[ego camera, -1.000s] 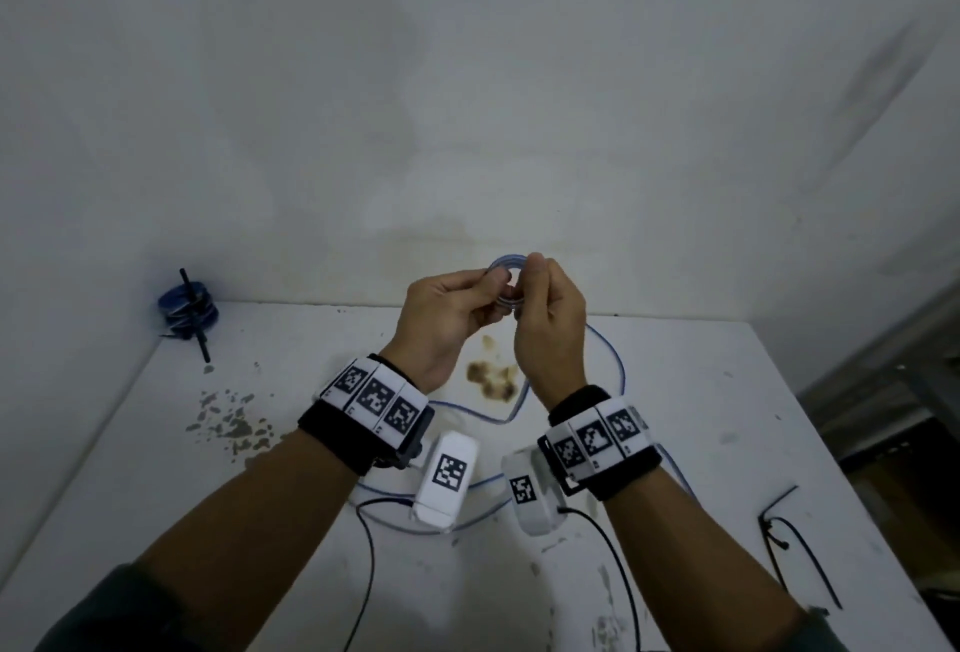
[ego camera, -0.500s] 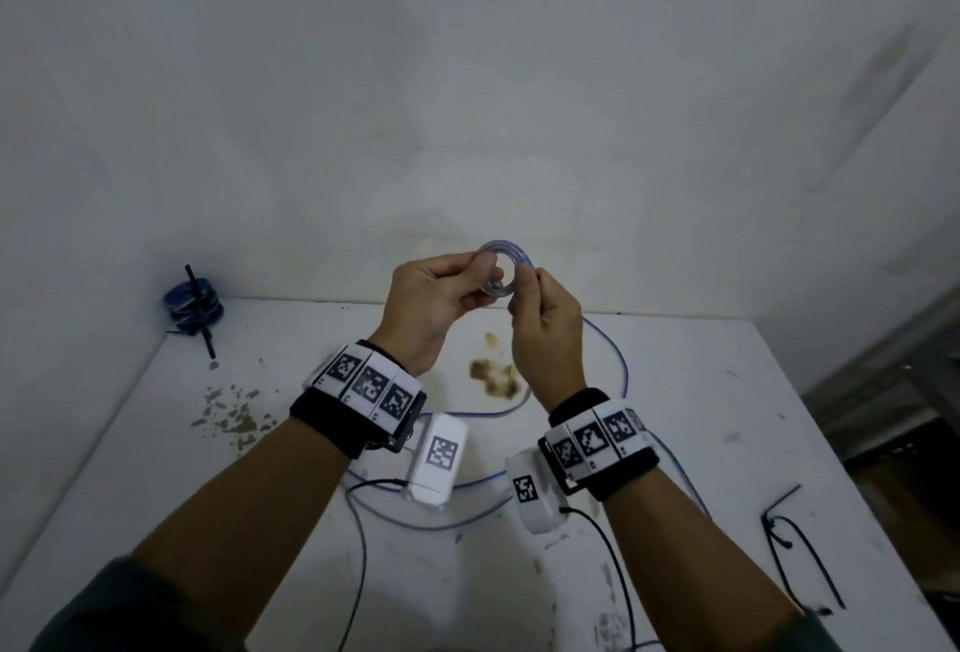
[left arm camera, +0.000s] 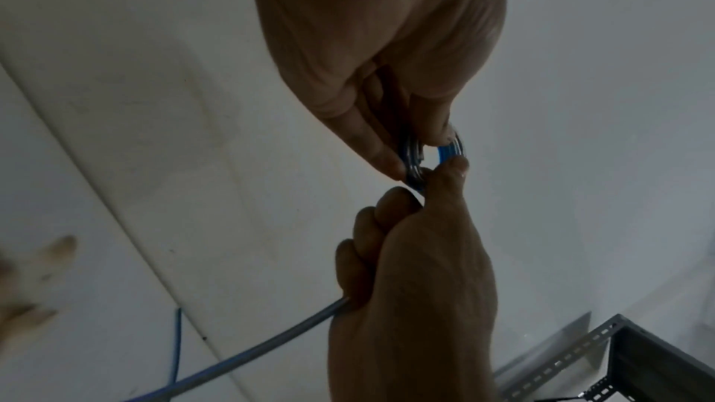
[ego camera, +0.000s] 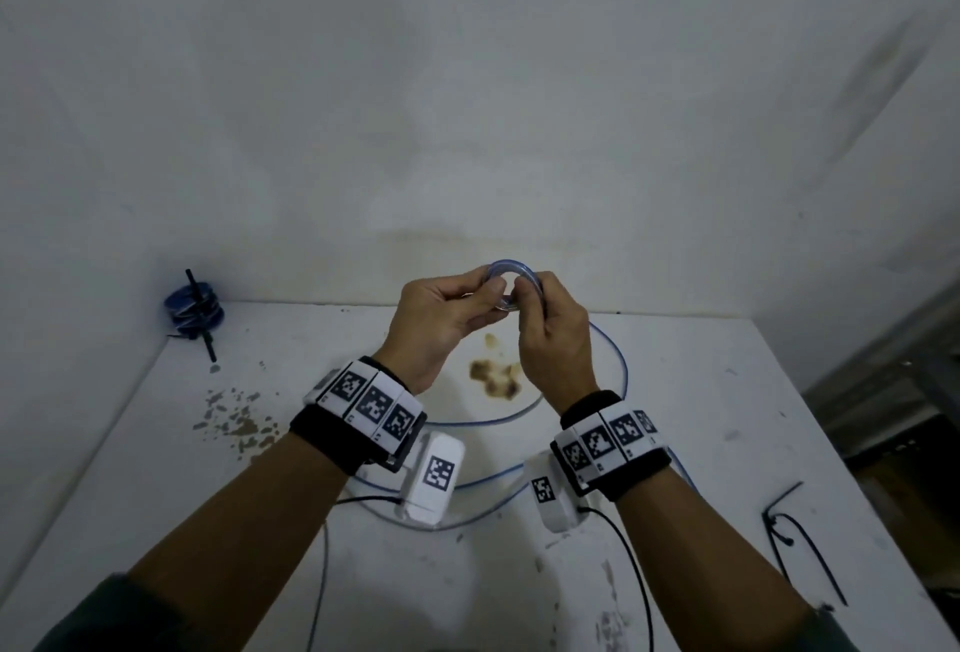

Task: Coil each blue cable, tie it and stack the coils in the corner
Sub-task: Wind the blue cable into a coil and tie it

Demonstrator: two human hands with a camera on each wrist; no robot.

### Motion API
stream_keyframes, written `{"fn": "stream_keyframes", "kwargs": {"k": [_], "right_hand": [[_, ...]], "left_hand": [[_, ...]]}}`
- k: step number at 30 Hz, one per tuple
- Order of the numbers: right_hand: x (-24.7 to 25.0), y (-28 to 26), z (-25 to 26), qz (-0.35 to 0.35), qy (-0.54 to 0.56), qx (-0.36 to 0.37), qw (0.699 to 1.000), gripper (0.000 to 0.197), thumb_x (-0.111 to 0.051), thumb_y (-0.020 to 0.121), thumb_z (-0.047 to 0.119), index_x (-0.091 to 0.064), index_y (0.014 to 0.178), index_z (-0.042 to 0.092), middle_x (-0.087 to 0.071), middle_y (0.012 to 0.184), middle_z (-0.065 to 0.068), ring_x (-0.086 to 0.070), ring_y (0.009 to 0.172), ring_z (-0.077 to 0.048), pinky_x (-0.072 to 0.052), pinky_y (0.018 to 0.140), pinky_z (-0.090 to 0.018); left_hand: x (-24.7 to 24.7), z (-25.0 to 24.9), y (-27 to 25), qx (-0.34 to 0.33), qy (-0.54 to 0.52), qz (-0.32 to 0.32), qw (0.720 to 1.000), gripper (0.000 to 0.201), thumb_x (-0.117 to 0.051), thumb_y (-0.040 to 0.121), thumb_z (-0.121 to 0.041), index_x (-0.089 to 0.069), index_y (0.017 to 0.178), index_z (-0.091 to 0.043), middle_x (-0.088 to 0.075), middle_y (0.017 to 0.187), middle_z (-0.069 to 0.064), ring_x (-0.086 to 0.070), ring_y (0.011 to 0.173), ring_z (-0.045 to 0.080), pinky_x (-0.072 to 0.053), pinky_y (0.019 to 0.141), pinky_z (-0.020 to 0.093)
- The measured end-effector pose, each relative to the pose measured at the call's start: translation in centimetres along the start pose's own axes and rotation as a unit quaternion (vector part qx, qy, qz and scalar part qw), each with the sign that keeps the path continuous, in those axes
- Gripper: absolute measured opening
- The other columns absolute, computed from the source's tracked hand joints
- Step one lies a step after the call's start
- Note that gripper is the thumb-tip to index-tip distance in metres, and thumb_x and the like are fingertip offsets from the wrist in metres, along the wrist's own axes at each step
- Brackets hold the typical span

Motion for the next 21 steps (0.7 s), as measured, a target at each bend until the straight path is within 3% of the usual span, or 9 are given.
{"fn": "stream_keyframes", "kwargs": {"k": [2,6,10,14,17,19,21], "right_hand": [[0.6,0.2,-0.3,0.046,-0.037,0.017,0.998,0.026,-0.047,0.099,0.023,-0.045,0.077,0.036,-0.048,0.056,0.017,-0.038,0.049,-0.006,-0.030,0.050,-0.021],[1.3,1.1,0.5,0.167,-0.112,0.081,0.976,0.017,-0.049,0.099,0.028,-0.050,0.082,0.025,-0.042,0.052,0.011,-0.041,0.048,-0.011,-0.027,0.048,-0.019],[1.7,1.9,1.2,0.214,-0.122,0.078,0.966,0.024,-0.049,0.101,0.030,-0.056,0.081,0.018,-0.045,0.055,0.003,-0.042,0.050,-0.016,-0.029,0.050,-0.022],[2.6,2.8,1.6,0.231,-0.040,0.031,0.972,0.026,-0.059,0.099,0.023,-0.064,0.077,0.009,-0.041,0.058,0.008,-0.035,0.054,-0.006,-0.029,0.054,-0.019],[4.0,3.5,1.4,0.236,-0.020,0.005,0.972,0.017,-0.065,0.094,0.018,-0.075,0.091,0.004,-0.054,0.058,0.014,-0.040,0.055,-0.002,-0.033,0.056,-0.015],[4.9,3.7,1.1,0.233,-0.011,-0.011,0.972,0.015,-0.067,0.093,0.015,-0.077,0.093,0.003,-0.059,0.058,0.017,-0.045,0.055,0.001,-0.034,0.057,-0.013],[5.4,3.8,0.8,0.222,0.013,-0.018,0.975,0.013,-0.067,0.092,0.015,-0.078,0.092,0.008,-0.067,0.065,0.005,-0.049,0.061,-0.001,-0.037,0.060,-0.016]], "left_hand": [[0.9,-0.2,0.2,0.001,0.097,0.017,0.995,0.025,-0.070,0.089,-0.013,-0.073,0.110,0.000,-0.076,0.101,0.009,-0.071,0.097,0.018,-0.054,0.087,0.027],[1.8,-1.5,0.3,-0.011,0.234,0.067,0.970,0.010,-0.073,0.085,-0.006,-0.076,0.094,-0.007,-0.072,0.072,0.001,-0.062,0.066,0.011,-0.053,0.068,0.022],[1.5,-2.7,0.3,-0.043,0.252,0.082,0.963,0.009,-0.074,0.083,-0.001,-0.076,0.087,-0.010,-0.070,0.065,0.001,-0.062,0.061,0.011,-0.053,0.065,0.022],[1.7,-3.1,0.3,-0.069,0.238,0.062,0.967,0.012,-0.076,0.080,-0.002,-0.077,0.087,-0.012,-0.072,0.066,-0.002,-0.064,0.062,0.011,-0.052,0.065,0.023],[1.9,-3.3,0.4,-0.111,0.352,0.075,0.927,0.010,-0.081,0.078,-0.011,-0.080,0.086,-0.017,-0.073,0.070,-0.001,-0.065,0.063,0.017,-0.051,0.062,0.030],[1.7,-3.7,0.3,-0.142,0.406,0.091,0.898,0.008,-0.081,0.078,-0.015,-0.080,0.085,-0.019,-0.072,0.070,-0.004,-0.060,0.060,0.010,-0.045,0.059,0.023],[1.4,-4.3,0.4,-0.167,0.427,0.103,0.882,0.006,-0.081,0.080,-0.018,-0.080,0.086,-0.018,-0.070,0.069,-0.004,-0.057,0.059,0.010,-0.042,0.057,0.022]]}}
Point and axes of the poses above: each hand's wrist, its own y-axis towards the middle knuckle, its own x-axis out of the back of the hand, z = x × y, the point moved 5 cm from there along y, towards the middle knuckle
